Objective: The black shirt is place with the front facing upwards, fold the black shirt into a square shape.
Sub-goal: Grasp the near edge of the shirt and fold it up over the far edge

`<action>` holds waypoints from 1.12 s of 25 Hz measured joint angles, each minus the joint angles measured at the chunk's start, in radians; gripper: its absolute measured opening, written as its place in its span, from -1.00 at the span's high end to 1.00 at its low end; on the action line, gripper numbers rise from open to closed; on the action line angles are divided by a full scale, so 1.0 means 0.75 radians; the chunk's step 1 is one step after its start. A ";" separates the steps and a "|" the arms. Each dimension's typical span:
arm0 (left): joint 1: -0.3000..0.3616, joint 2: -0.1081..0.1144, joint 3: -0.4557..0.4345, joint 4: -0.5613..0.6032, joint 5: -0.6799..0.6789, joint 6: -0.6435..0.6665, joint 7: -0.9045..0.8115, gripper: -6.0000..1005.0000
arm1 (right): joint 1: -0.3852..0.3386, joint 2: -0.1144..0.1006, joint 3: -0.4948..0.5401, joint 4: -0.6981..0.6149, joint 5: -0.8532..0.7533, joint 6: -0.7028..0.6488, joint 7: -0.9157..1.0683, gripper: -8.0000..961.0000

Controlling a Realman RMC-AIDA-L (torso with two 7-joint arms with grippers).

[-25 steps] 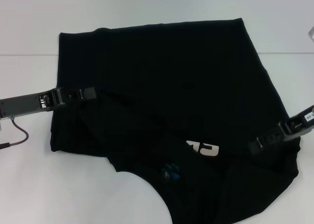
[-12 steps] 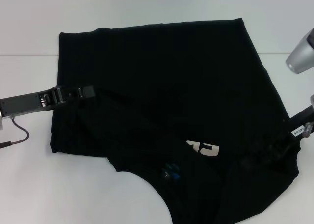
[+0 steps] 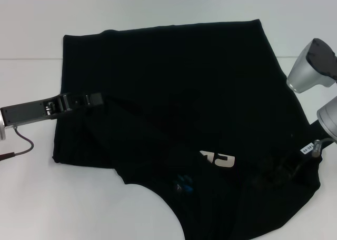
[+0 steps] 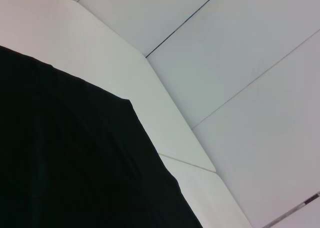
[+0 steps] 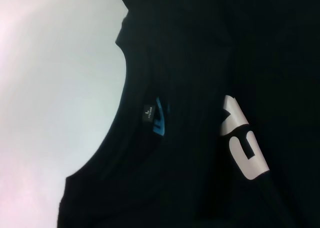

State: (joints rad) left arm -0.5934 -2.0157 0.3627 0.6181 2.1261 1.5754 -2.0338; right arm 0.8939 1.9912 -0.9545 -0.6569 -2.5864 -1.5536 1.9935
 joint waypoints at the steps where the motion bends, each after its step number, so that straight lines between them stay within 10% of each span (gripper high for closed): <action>1: -0.001 0.000 0.001 0.000 0.000 0.000 0.000 0.92 | 0.000 0.002 -0.009 0.000 0.000 0.006 0.000 -0.29; 28: -0.011 0.000 -0.007 0.002 0.000 -0.016 0.000 0.92 | 0.001 0.040 -0.149 -0.045 -0.038 0.079 0.011 0.20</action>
State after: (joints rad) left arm -0.6016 -2.0156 0.3573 0.6198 2.1261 1.5630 -2.0338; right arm 0.8949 2.0209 -1.0662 -0.6904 -2.6149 -1.4942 2.0019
